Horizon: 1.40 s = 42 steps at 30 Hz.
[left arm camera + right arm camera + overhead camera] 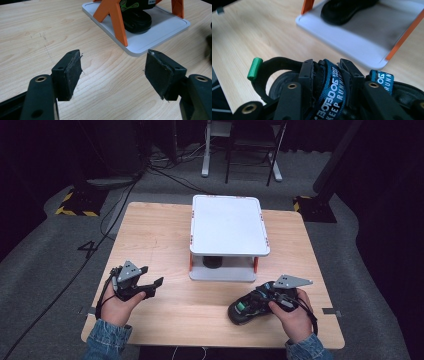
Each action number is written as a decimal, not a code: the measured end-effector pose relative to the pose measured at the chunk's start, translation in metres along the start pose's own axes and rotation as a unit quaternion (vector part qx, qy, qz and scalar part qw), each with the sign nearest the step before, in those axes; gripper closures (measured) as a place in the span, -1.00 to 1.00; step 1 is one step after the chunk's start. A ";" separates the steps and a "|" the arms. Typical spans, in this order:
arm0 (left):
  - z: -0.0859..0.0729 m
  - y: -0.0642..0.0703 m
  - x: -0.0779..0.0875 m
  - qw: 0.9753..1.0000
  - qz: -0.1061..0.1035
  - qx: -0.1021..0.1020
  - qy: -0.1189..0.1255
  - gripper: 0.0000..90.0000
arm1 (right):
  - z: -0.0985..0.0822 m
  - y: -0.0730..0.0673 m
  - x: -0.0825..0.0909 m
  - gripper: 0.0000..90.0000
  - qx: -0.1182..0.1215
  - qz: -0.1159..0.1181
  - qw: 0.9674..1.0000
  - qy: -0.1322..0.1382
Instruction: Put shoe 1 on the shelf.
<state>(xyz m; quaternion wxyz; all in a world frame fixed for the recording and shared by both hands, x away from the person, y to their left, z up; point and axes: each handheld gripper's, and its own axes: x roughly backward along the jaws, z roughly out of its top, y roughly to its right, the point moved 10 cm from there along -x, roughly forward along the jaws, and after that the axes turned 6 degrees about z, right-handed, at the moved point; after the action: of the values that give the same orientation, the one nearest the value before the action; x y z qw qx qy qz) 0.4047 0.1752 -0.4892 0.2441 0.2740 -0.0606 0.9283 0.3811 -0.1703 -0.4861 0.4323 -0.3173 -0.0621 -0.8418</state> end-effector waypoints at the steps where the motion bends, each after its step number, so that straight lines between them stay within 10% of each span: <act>1: 0.000 0.000 0.000 1.000 0.000 0.001 0.000 -0.33 | 0.005 0.001 0.001 0.46 0.001 0.001 1.000 0.008; 22: -0.005 -0.009 0.009 1.000 0.010 0.014 0.003 -0.32 | 0.046 -0.001 -0.087 0.41 0.088 0.061 0.994 0.002; 27: -0.005 -0.009 0.007 1.000 0.010 0.013 0.001 -0.32 | 0.050 0.005 -0.083 -0.07 0.071 0.056 0.995 0.042; 32: -0.004 -0.008 0.006 1.000 0.009 0.010 0.002 -0.32 | 0.059 -0.015 -0.064 -0.12 0.090 0.044 0.992 0.070; 37: -0.003 -0.008 0.006 1.000 0.009 0.009 0.003 -0.32 | 0.048 -0.063 -0.060 0.10 0.097 0.105 0.989 0.033; 42: -0.004 -0.006 0.005 1.000 0.005 0.006 0.000 -0.32 | 0.024 -0.067 -0.079 0.36 0.087 0.087 0.992 -0.036</act>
<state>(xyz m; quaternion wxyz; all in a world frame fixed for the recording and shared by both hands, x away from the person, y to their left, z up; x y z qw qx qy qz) 0.4023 0.1828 -0.4899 0.2382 0.2751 -0.0567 0.9297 0.3745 -0.0650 -0.5026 0.5276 -0.3132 -0.1226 -0.7801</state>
